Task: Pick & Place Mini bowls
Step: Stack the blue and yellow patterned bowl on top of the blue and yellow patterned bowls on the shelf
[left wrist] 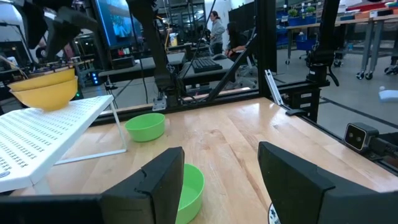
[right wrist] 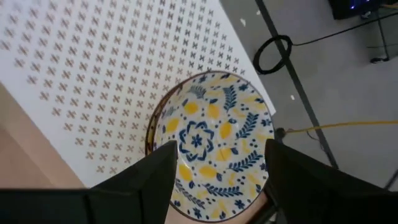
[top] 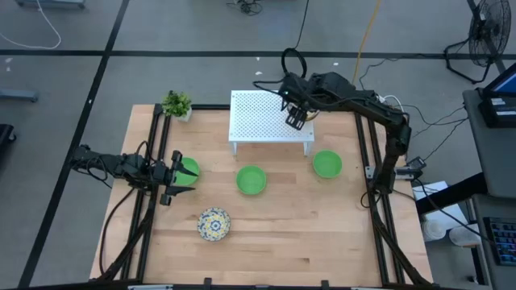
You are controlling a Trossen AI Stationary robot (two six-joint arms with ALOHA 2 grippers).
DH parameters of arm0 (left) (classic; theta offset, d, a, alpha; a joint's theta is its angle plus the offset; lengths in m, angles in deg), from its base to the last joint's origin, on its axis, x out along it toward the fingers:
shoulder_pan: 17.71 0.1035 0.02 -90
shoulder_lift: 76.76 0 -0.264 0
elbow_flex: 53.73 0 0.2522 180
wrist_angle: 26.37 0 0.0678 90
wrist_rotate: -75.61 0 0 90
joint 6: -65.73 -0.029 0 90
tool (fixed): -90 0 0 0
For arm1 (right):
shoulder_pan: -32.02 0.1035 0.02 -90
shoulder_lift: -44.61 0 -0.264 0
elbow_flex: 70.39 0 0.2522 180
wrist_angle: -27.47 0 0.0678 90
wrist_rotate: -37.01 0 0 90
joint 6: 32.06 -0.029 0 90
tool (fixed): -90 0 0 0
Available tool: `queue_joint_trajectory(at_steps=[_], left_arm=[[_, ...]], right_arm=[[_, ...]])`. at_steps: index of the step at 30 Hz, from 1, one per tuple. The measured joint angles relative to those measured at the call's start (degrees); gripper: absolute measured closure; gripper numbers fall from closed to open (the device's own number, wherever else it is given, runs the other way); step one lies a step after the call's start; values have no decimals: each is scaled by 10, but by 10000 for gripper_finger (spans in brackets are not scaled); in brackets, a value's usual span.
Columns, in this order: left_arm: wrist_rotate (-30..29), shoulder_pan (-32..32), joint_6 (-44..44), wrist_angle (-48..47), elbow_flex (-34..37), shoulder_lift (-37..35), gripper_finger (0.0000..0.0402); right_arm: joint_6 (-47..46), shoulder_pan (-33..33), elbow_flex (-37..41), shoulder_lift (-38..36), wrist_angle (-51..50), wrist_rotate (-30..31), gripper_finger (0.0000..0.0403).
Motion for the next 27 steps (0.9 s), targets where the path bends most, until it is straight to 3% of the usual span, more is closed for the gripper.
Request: queue_joint_trajectory(at_steps=[9, 20, 27], left_arm=[[0, 0, 0, 0, 0, 0, 190], [0, 0, 0, 0, 0, 0, 190], [0, 0, 0, 0, 0, 0, 190]], right_arm=[[-21, 6, 0, -6, -3, -62, 181], [-10, 13, 79, -6, 20, -61, 193], [-9, 13, 83, -6, 22, -60, 193]])
